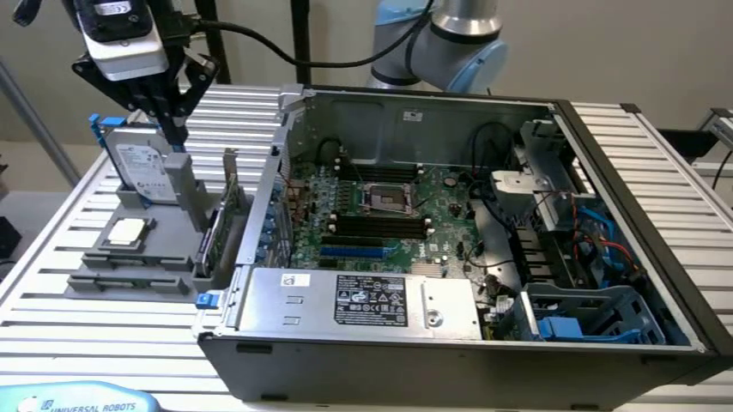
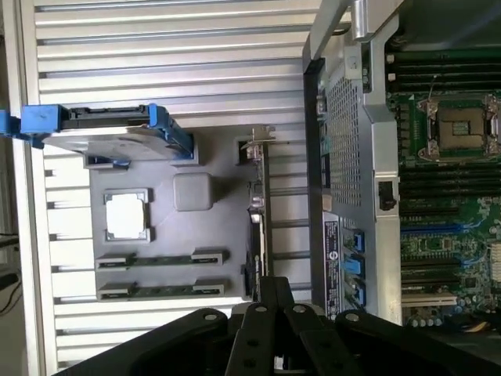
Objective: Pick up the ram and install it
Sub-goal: 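Reach for the ram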
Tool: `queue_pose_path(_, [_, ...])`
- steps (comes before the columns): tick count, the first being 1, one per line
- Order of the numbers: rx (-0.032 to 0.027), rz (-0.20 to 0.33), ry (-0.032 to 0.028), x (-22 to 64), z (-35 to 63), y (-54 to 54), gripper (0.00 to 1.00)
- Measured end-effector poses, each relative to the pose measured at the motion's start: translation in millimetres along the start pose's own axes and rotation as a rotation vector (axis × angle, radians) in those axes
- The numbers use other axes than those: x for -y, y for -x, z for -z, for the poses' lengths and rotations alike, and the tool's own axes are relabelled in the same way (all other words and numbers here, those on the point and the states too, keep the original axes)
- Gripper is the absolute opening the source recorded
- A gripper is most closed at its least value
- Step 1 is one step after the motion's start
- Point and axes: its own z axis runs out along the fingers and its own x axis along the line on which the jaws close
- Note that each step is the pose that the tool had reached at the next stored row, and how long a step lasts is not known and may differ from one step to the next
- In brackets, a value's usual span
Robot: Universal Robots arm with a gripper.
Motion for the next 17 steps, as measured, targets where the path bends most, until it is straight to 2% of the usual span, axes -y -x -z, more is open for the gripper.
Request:
queue_pose_path(9, [0.0,0.0,0.0,10.1,-2.4,-40.3,0.11])
queue_pose_path(14, [-0.0004,0.0,0.0,15.1,-7.3,-62.9,0.11])
queue_pose_path(17, [-0.0028,0.0,-0.0002,17.9,-11.5,-74.1,0.11])
